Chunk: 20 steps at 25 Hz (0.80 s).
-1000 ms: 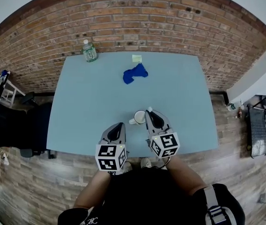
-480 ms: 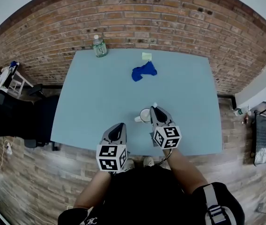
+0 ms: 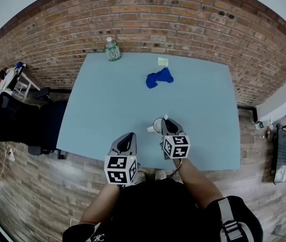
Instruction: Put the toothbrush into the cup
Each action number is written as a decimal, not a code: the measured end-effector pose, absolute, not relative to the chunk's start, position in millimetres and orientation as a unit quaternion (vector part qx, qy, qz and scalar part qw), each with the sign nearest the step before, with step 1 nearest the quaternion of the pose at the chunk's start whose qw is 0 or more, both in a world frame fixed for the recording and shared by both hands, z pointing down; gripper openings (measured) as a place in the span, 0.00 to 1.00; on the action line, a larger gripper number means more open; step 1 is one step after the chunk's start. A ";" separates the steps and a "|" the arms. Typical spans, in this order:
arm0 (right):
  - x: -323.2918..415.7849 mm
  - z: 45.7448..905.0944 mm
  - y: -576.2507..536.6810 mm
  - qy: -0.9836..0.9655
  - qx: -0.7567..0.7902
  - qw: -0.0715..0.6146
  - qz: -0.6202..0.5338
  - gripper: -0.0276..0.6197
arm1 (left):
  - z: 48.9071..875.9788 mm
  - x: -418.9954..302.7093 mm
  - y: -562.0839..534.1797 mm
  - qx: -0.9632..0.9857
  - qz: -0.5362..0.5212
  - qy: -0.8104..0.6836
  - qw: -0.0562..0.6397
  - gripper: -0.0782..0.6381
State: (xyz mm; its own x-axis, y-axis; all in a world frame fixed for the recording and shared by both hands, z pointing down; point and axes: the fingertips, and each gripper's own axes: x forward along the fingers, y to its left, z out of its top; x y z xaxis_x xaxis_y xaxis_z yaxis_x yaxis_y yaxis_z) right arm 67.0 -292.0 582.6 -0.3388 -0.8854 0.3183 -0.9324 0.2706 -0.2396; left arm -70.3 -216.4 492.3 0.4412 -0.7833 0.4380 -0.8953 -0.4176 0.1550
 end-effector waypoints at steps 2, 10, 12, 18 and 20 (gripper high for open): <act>70.1 590.6 -293.6 -0.786 0.577 0.066 0.211 0.10 | 491.3 -73.1 -217.3 0.824 0.150 -0.513 0.187 0.12; 76.9 602.9 -300.3 -0.771 0.581 0.049 0.255 0.10 | 494.4 -82.3 -220.8 0.814 0.149 -0.526 0.193 0.12; 78.2 605.6 -302.2 -0.769 0.584 0.052 0.256 0.10 | 494.9 -80.9 -220.7 0.814 0.150 -0.526 0.193 0.12; 80.5 614.7 -304.5 -0.764 0.586 0.063 0.263 0.10 | 495.0 -80.2 -224.8 0.813 0.150 -0.528 0.194 0.12; 81.7 616.4 -305.8 -0.763 0.588 0.065 0.262 0.10 | 494.6 -81.4 -226.8 0.812 0.149 -0.529 0.194 0.12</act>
